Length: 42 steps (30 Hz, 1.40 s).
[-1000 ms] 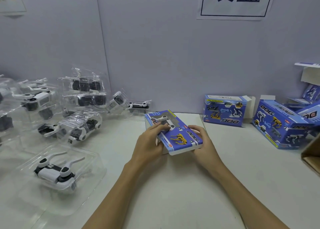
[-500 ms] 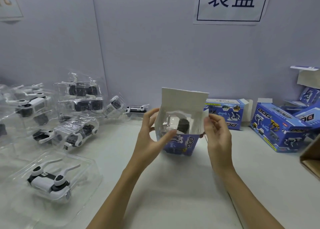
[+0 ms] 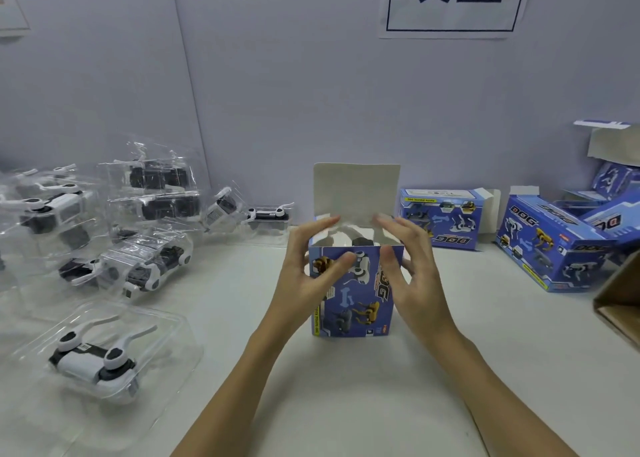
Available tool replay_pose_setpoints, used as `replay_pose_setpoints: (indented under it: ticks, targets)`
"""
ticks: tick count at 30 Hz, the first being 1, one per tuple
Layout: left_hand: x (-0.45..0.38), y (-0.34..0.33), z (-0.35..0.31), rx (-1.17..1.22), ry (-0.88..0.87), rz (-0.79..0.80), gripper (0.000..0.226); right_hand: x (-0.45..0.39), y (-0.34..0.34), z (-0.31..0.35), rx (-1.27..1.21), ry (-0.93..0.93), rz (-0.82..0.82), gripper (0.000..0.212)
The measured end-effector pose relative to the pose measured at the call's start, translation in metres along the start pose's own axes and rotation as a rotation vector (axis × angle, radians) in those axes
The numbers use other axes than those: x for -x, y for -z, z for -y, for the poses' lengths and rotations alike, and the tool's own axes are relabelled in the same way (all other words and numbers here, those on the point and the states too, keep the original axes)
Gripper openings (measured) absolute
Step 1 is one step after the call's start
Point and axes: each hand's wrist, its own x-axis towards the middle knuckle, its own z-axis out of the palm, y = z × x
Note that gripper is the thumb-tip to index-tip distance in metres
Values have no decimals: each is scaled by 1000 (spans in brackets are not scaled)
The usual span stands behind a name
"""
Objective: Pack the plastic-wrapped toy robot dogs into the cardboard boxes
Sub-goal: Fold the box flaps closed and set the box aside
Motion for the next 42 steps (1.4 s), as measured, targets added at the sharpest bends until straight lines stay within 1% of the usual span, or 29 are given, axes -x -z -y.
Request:
replay_pose_setpoints:
  ticks: [2,4,6,8,10,11,12,14,15,16,17,18,19,20,23,24,25,26,28,29,31,32,33,35,37,39,40,42]
  targets:
    - [-3,3,-2,-17,-3,-6,48,-3,-2,1,-27,4,-32,39]
    - [-8,4,-2,-120,-60,-47,35,-6,-6,3,-66,-18,-58,33]
    - [-11,3,-2,-167,-72,-66,32,-9,-7,4,-105,-54,-66,28]
    - [-14,1,-4,-125,-18,-70,27,-13,-5,5,-165,-95,-56,27]
    - [-14,-1,-4,-23,-5,-77,20,-15,-1,8,-249,-137,-51,25]
    - [-14,-2,-4,37,-3,-81,18,-16,1,8,-299,-145,-52,28]
    - [-14,-2,-5,88,5,-85,16,-17,1,9,-344,-140,-55,36]
    - [-14,-1,-9,161,3,-91,19,-18,2,9,-393,-121,-53,57]
    - [-14,-1,-11,196,-4,-93,26,-18,3,9,-390,-114,-43,63]
    - [-14,-1,-11,224,-2,-91,38,-18,3,9,-375,-107,-24,63]
    - [-14,1,-12,228,-1,-78,48,-18,4,9,-349,-103,0,56]
    - [-14,3,-11,205,-9,-52,53,-17,4,8,-318,-98,25,47]
    - [-13,5,-9,161,-23,-12,53,-15,6,6,-287,-96,50,40]
    - [-12,8,-7,102,-39,30,51,-13,8,4,-260,-97,77,41]
    - [-9,12,0,-40,-72,88,46,-9,11,0,-244,-141,152,69]
    - [-9,11,0,-43,-71,75,40,-9,10,-1,-257,-157,150,72]
    - [-8,8,0,-23,-66,54,31,-9,9,-1,-263,-164,132,69]
    - [-9,5,-1,-7,-66,30,24,-9,6,0,-261,-162,107,61]
    - [-11,2,0,-33,-92,-5,21,-9,1,0,-243,-164,70,40]
    - [-12,1,2,-53,-107,-11,20,-10,-1,0,-234,-173,61,36]
    - [-12,1,6,-65,-114,-25,22,-13,0,1,-231,-185,63,36]
    - [-10,0,8,-60,-113,-34,26,-14,2,3,-238,-183,59,37]
    - [-8,-2,9,-55,-115,-40,35,-13,4,5,-243,-173,40,38]
    - [-1,-6,11,-106,-136,-72,60,-9,6,6,-242,-139,-48,36]
    - [4,-9,13,-272,-203,-131,75,-5,6,6,-266,-157,-152,32]
    - [7,-12,15,-494,-315,-156,81,-3,4,7,-334,-215,-225,34]
    - [8,-14,13,-597,-343,-152,91,-2,3,9,-378,-246,-233,36]
    - [10,-20,10,-735,-336,-144,118,-1,-3,11,-464,-324,-186,41]
